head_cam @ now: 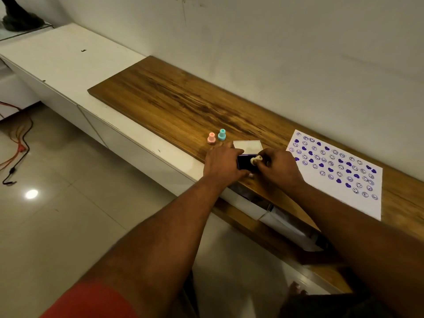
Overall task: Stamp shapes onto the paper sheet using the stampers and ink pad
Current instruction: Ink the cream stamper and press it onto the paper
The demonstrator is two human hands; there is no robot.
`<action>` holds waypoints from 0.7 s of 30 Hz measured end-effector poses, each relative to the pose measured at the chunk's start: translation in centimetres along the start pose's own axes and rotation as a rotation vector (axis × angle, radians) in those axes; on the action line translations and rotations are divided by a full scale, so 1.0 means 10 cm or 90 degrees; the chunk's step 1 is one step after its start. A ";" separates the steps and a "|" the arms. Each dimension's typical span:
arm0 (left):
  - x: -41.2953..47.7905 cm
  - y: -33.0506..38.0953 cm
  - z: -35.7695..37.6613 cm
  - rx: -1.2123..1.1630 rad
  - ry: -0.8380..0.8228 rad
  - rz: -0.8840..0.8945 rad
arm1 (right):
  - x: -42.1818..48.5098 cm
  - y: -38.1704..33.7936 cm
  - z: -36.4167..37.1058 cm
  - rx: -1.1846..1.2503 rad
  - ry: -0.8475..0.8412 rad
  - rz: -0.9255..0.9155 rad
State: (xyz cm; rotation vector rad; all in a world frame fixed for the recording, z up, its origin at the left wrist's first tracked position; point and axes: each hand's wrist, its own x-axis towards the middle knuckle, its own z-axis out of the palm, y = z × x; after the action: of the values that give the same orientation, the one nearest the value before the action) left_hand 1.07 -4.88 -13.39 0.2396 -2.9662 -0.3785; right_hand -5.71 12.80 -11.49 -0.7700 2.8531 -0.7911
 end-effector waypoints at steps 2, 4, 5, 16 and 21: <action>0.00 0.02 0.00 -0.003 -0.004 -0.008 | 0.03 0.01 0.00 -0.018 -0.019 0.012; 0.00 0.02 -0.01 -0.013 -0.007 -0.021 | 0.09 -0.01 -0.02 -0.049 -0.049 0.031; 0.01 0.02 -0.01 -0.018 -0.009 -0.027 | 0.14 -0.03 -0.03 -0.071 -0.066 0.035; 0.00 0.05 -0.06 -0.033 -0.030 -0.053 | 0.09 -0.20 0.12 -0.186 -0.045 0.011; -0.05 0.06 -0.09 -0.070 -0.033 -0.065 | 0.14 -0.27 -0.09 -0.063 0.059 -0.031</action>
State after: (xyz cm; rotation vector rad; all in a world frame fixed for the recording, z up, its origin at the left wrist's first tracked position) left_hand 1.62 -4.43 -12.38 0.3754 -2.9788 -0.5675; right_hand -5.91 10.50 -9.27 -0.8387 2.9866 -0.7135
